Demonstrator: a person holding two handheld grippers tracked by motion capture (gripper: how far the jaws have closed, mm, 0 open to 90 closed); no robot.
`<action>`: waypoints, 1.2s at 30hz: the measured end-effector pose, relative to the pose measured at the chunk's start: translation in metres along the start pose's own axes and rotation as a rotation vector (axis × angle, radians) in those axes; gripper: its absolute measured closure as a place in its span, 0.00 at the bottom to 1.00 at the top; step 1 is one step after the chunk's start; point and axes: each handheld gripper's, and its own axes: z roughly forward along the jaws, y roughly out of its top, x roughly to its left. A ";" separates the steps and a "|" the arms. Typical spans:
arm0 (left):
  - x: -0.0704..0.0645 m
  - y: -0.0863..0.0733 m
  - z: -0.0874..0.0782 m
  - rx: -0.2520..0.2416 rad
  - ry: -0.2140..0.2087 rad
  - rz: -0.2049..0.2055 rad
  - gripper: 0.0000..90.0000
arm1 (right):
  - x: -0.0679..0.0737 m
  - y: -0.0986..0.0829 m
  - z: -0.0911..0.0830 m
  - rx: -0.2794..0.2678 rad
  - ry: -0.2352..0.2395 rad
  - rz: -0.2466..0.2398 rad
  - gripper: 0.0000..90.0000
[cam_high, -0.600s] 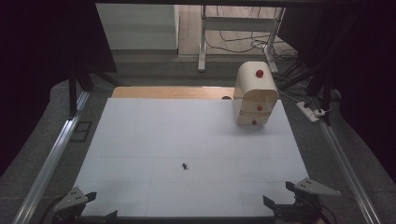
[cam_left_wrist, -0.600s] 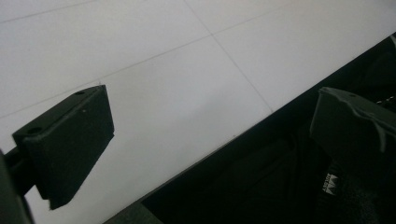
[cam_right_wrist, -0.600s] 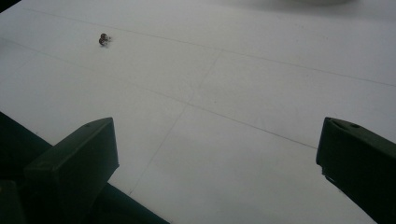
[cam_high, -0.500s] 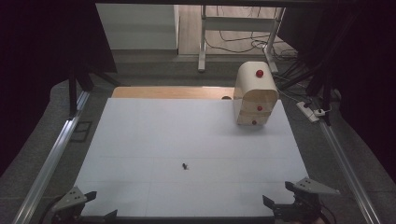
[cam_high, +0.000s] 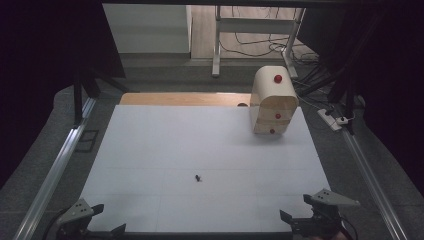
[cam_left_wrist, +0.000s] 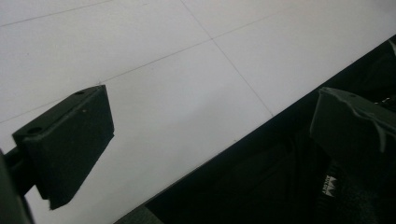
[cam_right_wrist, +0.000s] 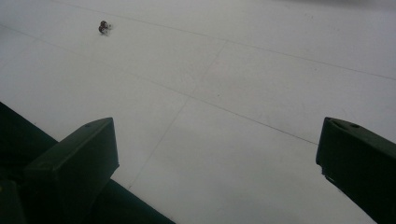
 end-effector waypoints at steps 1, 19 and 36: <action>-0.001 0.000 0.001 0.003 0.005 0.002 0.00 | 0.000 0.000 0.000 0.001 0.001 -0.002 0.00; 0.001 -0.001 -0.002 -0.011 -0.002 0.008 0.00 | 0.002 0.004 0.002 0.009 0.045 -0.020 0.00; 0.001 -0.001 0.000 0.008 -0.002 0.003 0.00 | 0.006 0.015 0.007 -0.005 0.072 -0.045 0.00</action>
